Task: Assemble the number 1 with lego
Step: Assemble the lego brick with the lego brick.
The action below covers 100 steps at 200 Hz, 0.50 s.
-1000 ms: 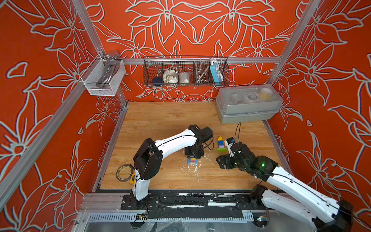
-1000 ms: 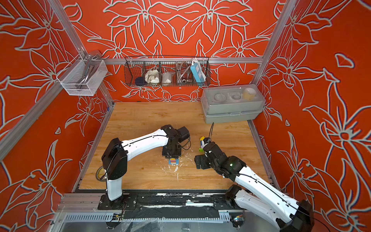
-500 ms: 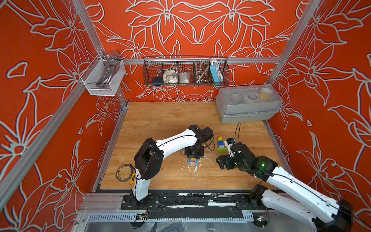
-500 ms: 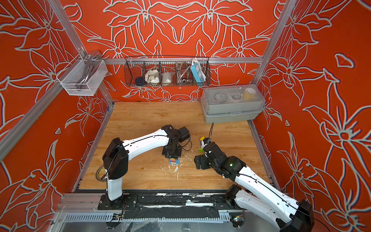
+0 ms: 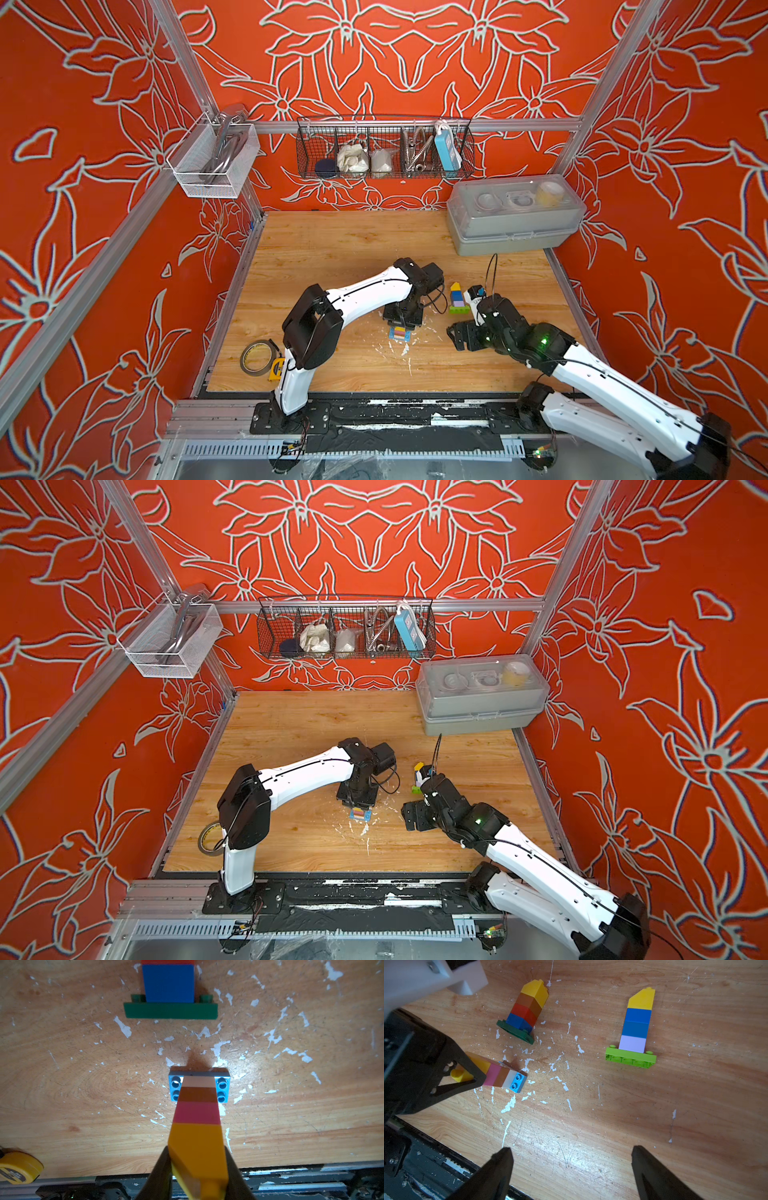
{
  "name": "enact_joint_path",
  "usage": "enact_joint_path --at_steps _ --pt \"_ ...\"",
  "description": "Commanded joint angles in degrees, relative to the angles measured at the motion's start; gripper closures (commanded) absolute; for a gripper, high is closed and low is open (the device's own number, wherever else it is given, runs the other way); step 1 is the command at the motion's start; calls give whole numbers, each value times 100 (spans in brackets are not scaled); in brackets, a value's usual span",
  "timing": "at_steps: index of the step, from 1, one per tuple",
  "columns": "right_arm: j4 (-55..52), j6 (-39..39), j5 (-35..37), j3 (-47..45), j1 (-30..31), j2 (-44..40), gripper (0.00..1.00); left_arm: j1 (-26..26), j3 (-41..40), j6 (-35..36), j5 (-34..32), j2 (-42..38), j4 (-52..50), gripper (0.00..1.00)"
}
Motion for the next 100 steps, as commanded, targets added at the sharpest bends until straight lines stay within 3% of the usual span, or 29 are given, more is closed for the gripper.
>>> enact_joint_path --at_steps 1,47,100 --pt "-4 -52 5 -2 -13 1 6 -91 -346 106 19 644 -81 100" --pt "-25 -85 1 22 -19 0 6 -89 -207 -25 -48 590 -167 100" --pt "-20 -98 -29 41 -15 -37 6 -89 208 -192 -219 361 -428 46"
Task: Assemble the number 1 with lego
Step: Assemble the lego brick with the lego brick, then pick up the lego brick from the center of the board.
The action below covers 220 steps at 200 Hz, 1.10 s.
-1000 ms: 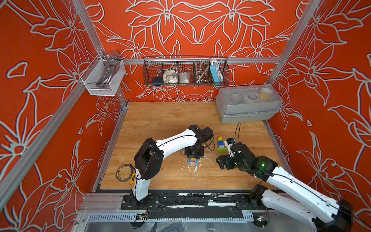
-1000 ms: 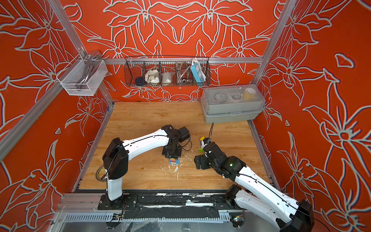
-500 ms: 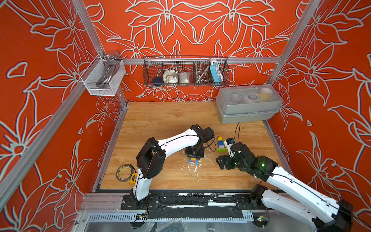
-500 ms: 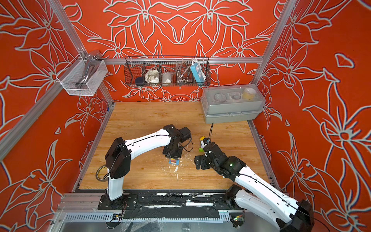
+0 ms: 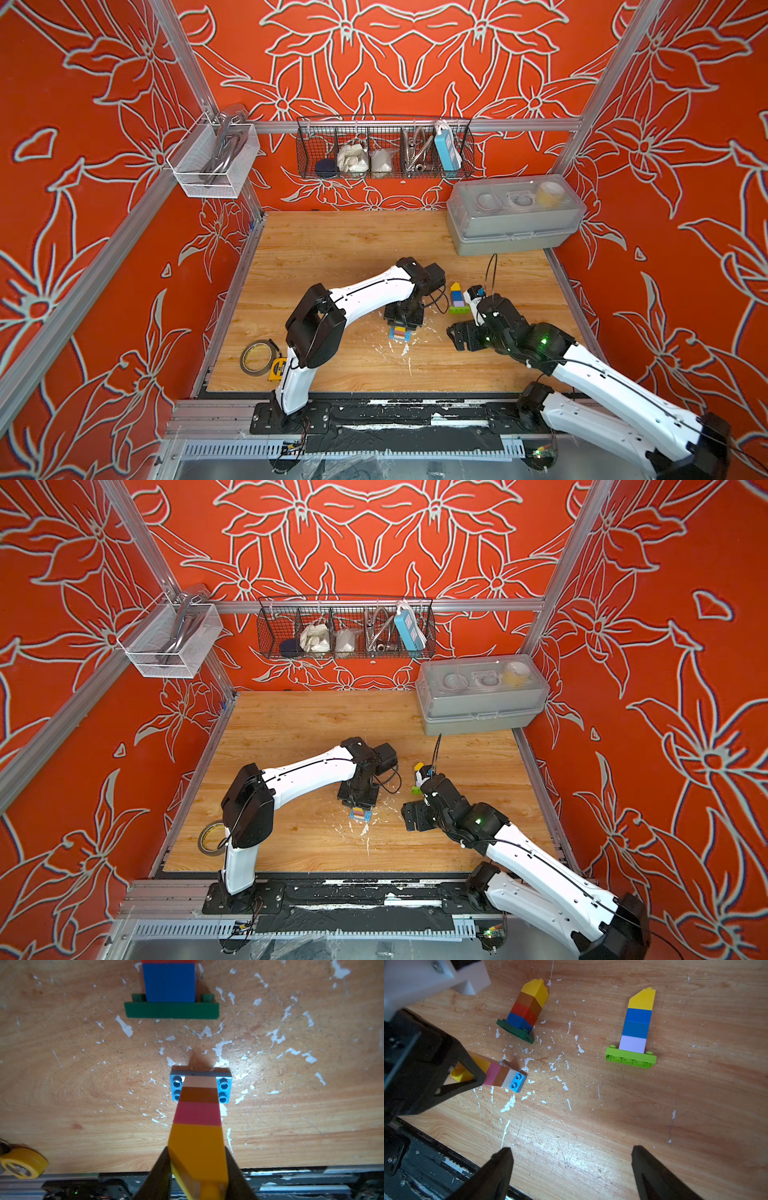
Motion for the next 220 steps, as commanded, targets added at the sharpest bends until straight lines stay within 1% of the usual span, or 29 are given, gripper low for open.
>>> enact_joint_path --at_steps 1,8,13,26,29,33,53,71,85,96,110,119,142,165,179,211,220 --pt "-18 -64 -26 44 -18 -40 6 -54 54 -96 -115 214 -258 45" --pt "-19 -63 -32 40 -13 -46 6 -54 127 -122 -132 192 -294 39" --pt "-24 -63 -42 31 -11 -58 6 -54 170 -148 -149 177 -307 32" --pt "-36 -57 -65 26 -13 -80 6 -54 278 -197 -168 118 -339 11" --pt "-36 -55 -68 23 -13 -91 6 -54 299 -211 -179 91 -343 3" --pt "-37 -51 -69 22 -12 -109 6 -49 321 -248 -190 62 -351 1" --pt "-45 -40 -66 21 -18 -202 6 -60 350 -460 -270 -125 -332 1" --pt "-45 -20 -32 23 -13 -327 6 -95 63 -695 -343 -464 -11 1" --pt "-32 -2 -22 17 -19 -435 6 -168 -433 -875 -435 -837 532 1" --pt "-34 -2 -24 6 -11 -520 6 -232 -870 -1048 -634 -1139 945 1" --pt "-45 -11 -19 -9 -15 -632 6 -288 -1580 -1248 -843 -1571 1559 1" --pt "-54 -14 -16 -21 -20 -714 6 -299 -2070 -1315 -888 -1861 2130 1" --pt "-10 -3 -25 -79 -15 -924 6 -302 -3101 -1286 -894 -2495 3420 1" --pt "74 7 -25 -149 -13 -1074 6 -335 -3590 -1097 -818 -2745 4172 1" --pt "96 11 1 -176 -7 -1108 6 -344 -3743 -1011 -792 -2767 4407 4" --pt "94 27 -24 -164 -15 -992 6 -344 -3933 -926 -934 -2715 4659 22" --pt "87 25 -29 -155 -16 -960 6 -347 -3940 -904 -991 -2698 4689 25"
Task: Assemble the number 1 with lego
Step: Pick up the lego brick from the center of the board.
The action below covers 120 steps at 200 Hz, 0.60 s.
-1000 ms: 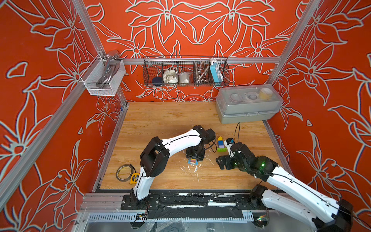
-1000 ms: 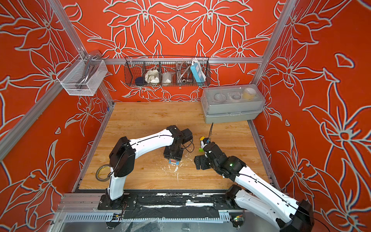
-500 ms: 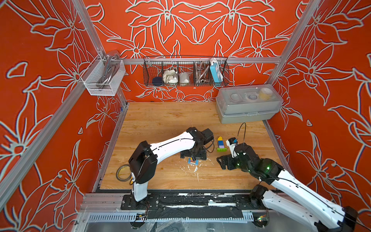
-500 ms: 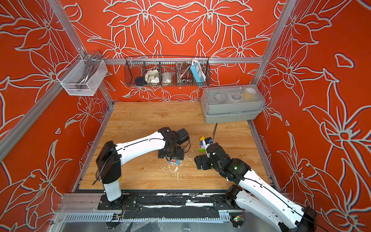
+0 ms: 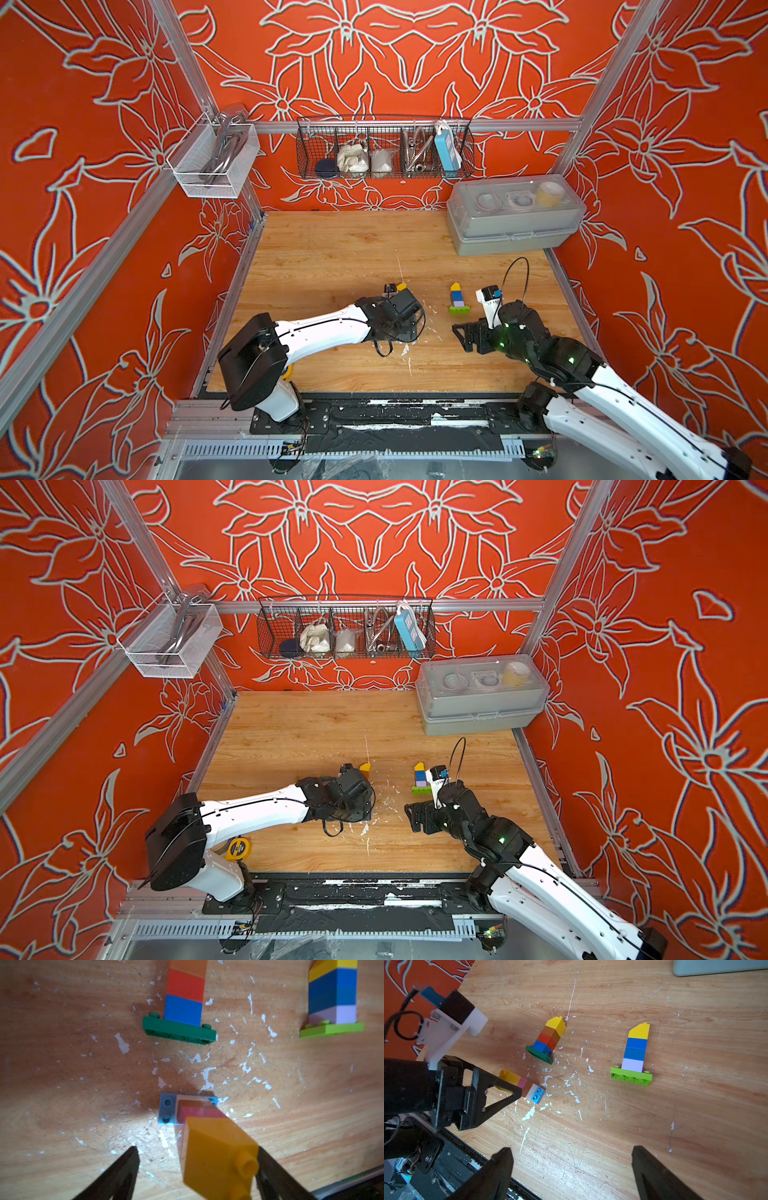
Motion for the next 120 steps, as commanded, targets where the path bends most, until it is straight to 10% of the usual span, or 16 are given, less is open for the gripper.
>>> enact_joint_path --at_steps 1,120 --pt "56 22 -5 -63 -19 63 6 -24 -60 113 -215 -33 448 25" --pt "8 66 -9 -52 -13 124 6 -14 53 63 -515 342 100 49"
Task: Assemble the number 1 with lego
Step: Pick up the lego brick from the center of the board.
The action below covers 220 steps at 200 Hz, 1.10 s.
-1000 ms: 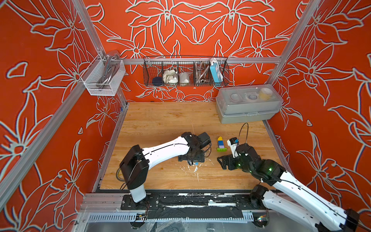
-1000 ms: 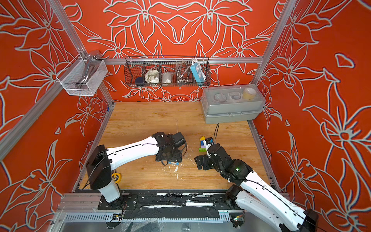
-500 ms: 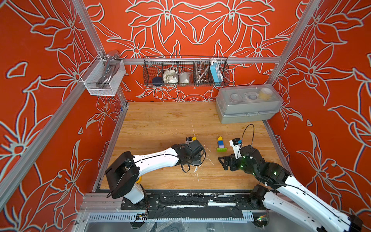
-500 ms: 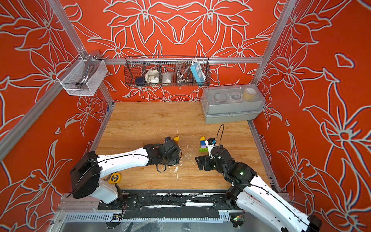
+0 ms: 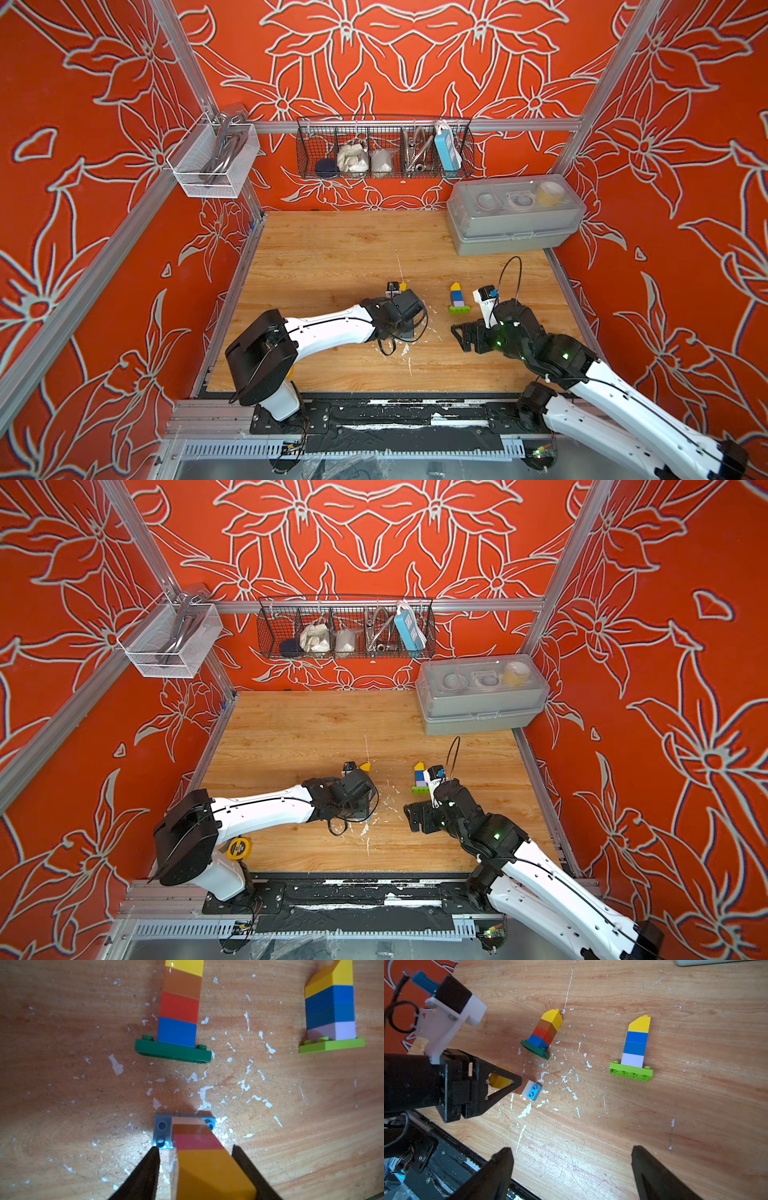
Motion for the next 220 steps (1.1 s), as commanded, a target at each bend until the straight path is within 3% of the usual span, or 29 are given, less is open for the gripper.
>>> enact_joint_path --at_steps 1,70,90,114,137,159,194,220 --pt "10 57 -1 -48 -13 11 6 -5 46 -16 -189 87 -218 49" --pt "-51 63 19 -37 -13 -60 6 -5 284 -79 -418 281 -867 74" --pt "-69 65 20 16 -13 -50 7 37 690 -197 -474 323 -1801 80" --pt "-56 61 -115 79 -12 10 7 147 1638 -164 -422 531 -3710 82" --pt "33 37 -427 117 -6 169 7 287 2404 334 -27 688 -5107 83" --pt "114 107 -733 155 -9 419 8 542 2581 839 781 671 -5650 84" --pt "146 153 -1104 201 10 602 9 971 2310 1355 1807 804 -5813 86" --pt "106 130 -1173 166 27 494 9 1191 2307 1494 2010 1077 -5794 88"
